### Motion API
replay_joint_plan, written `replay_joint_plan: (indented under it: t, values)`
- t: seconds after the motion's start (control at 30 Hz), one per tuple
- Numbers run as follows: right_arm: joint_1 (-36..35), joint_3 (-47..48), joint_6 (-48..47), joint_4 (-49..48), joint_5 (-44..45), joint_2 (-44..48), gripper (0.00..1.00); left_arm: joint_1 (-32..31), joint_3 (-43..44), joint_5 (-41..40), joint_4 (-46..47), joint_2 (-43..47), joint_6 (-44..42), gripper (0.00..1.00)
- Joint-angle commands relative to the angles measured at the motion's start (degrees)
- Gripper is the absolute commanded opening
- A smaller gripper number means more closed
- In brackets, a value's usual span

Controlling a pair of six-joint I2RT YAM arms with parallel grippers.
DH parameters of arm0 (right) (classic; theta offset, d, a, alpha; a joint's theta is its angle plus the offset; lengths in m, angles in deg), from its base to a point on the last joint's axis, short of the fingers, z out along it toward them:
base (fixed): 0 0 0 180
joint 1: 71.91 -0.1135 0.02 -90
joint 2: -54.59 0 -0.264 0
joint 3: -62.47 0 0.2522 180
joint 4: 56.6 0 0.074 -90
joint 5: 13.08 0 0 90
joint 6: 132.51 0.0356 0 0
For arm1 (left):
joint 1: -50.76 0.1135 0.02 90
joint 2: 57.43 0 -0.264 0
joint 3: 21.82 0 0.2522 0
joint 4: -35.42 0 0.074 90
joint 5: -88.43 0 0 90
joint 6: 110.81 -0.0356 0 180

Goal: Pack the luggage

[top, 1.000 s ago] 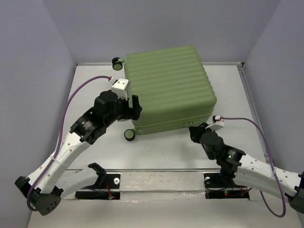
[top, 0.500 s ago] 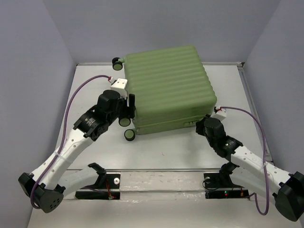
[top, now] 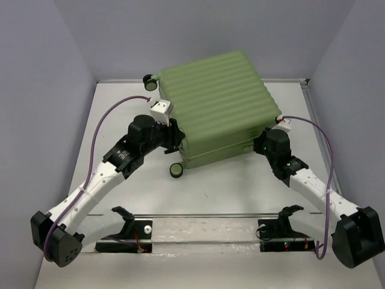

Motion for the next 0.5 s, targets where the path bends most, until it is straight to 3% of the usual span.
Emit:
replay_joint_plan:
  t: [0.0, 0.1, 0.23, 0.47]
  values:
    - [4.86, 9.30, -5.62, -8.78, -7.25, -2.46, 0.13, -3.33, -8.55, 15.87, 0.09, -9.00, 2.51, 0.48]
    - [9.44, 14.23, -7.20, -8.86, -14.38, -6.33, 0.17, -6.31, -8.56, 18.42, 2.91, -12.16, 4.62, 0.47]
    - [9.45, 17.40, -9.32, -4.48, -20.27, -4.59, 0.38, -9.13, -7.85, 21.84, 7.21, -13.66, 7.96, 0.47]
    - [9.45, 5.82, -2.82, -0.60, -33.99, 12.01, 0.67, -18.01, 0.83, 24.75, 15.21, -23.58, 12.19, 0.48]
